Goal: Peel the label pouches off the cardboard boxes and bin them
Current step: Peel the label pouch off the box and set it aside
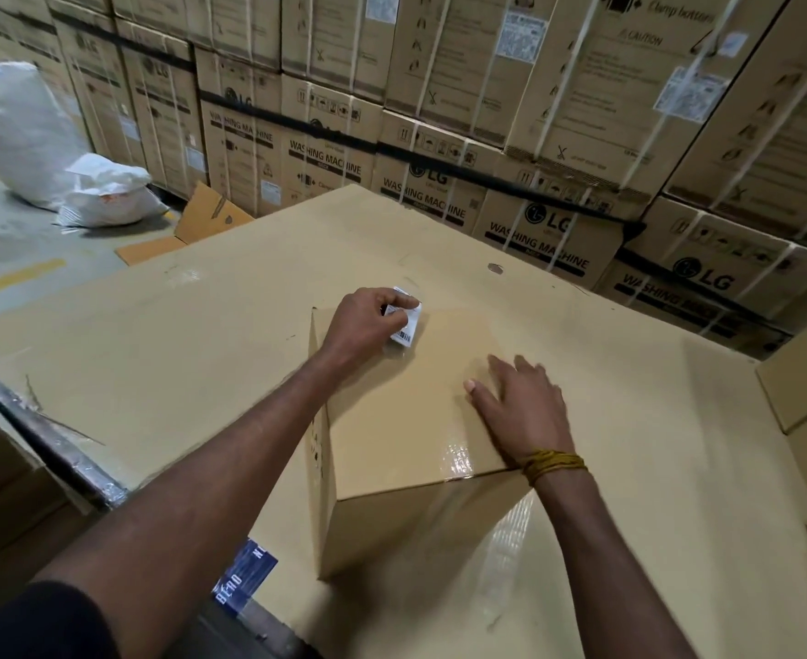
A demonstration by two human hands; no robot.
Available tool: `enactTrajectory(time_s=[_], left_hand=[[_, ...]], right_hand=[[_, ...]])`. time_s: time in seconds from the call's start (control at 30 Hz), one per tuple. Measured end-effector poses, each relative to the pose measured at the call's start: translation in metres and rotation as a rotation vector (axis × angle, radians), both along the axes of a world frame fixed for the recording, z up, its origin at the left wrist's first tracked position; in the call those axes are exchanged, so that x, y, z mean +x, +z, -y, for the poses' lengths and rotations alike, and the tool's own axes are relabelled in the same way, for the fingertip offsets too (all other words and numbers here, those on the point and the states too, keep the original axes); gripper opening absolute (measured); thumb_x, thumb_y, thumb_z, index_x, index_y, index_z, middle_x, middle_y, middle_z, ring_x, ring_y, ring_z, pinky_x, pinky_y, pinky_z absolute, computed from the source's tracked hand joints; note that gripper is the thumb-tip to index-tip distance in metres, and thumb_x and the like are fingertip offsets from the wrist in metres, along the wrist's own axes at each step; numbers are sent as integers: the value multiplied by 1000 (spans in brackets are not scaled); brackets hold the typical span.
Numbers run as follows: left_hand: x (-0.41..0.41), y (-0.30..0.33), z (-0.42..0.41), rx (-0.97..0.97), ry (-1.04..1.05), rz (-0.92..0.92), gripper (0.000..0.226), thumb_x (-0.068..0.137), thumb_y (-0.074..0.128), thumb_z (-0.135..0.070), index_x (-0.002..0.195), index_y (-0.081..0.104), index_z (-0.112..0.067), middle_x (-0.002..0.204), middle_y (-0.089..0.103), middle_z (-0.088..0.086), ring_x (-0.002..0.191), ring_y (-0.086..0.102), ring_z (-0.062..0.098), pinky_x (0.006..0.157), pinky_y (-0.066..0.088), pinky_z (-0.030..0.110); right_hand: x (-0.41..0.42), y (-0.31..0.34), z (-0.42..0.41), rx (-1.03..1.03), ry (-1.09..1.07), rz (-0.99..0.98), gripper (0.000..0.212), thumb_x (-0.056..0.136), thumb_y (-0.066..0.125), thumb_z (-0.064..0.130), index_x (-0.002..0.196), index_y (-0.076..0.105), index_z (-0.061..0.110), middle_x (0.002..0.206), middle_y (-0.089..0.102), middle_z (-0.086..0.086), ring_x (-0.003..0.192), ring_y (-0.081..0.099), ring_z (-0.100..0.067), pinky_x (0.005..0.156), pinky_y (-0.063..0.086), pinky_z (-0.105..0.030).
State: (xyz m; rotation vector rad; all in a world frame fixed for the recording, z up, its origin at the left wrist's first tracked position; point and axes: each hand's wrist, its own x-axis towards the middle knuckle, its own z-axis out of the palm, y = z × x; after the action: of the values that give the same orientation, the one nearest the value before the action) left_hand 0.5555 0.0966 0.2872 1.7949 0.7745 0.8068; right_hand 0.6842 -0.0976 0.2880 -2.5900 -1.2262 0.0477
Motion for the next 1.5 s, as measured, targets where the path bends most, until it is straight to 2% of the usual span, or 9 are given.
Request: enactTrajectory(time_s=[0.17,0.37,0.57,0.8,1.0,1.1,1.23,1.43,1.5], left_hand=[[1,6,5,41,44,-18,31,85,57,-15,106,78,-24,107,75,-5,90,68,11,66,47,19],[-15,11,33,-9,153,0,35,89,52,-8,110,77,-22,114,71,-5,88,65,5,56,45,8],[-43,2,91,-3,277,37,33,90,54,-9,109,76,-23,104,68,-11,88,66,8,67,53,21],[-65,-7,141,58,249,-64,31,91,59,-9,111,75,-28,94,66,-6,65,52,1,60,39,13],[-64,-11,145,90,191,-87,33,89,60,-13,103,75,-39,91,66,-10,77,59,11,80,49,34],[-63,-9,144,73,132,-100,32,83,56,-24,98,74,-44,89,67,-20,73,60,0,104,41,62],[-59,-4,147,5,28,-87,33,81,56,-25,91,73,-51,86,71,-21,75,66,8,93,51,57],[-31,-6,166,-89,-202,-56,37,86,58,-10,99,78,-38,80,72,-15,63,61,7,68,56,39],[-18,-6,177,-115,-313,-54,34,82,58,-17,98,79,-39,87,75,-14,73,69,21,71,59,44]], right_hand=[[-46,-4,-4,63,413,-122,54,95,47,59,145,46,38,162,27,2,150,19,-19,122,12,-46],[-16,-10,-1,56,132,-78,54,97,42,60,146,43,38,161,28,5,150,19,-21,121,14,-46],[-23,-18,21,99,14,-70,57,94,43,64,146,42,41,162,24,0,150,15,-26,117,19,-47],[-31,-17,37,124,-47,-66,62,88,46,71,144,43,43,161,24,0,143,26,-28,113,24,-43],[-45,-17,61,150,-146,-45,61,88,47,69,143,45,43,158,27,0,140,29,-27,111,25,-43],[-53,-18,72,149,-218,-42,59,89,47,67,143,46,43,157,28,-1,139,30,-27,110,26,-42],[-66,-17,86,167,-283,-49,55,90,49,62,142,48,42,156,29,0,139,28,-27,110,26,-44],[-64,-20,135,212,-509,-12,46,89,57,56,132,59,41,150,37,3,135,34,-28,108,28,-45],[-60,-21,155,221,-578,-4,45,89,58,54,131,60,39,150,38,3,135,34,-28,109,27,-45]])
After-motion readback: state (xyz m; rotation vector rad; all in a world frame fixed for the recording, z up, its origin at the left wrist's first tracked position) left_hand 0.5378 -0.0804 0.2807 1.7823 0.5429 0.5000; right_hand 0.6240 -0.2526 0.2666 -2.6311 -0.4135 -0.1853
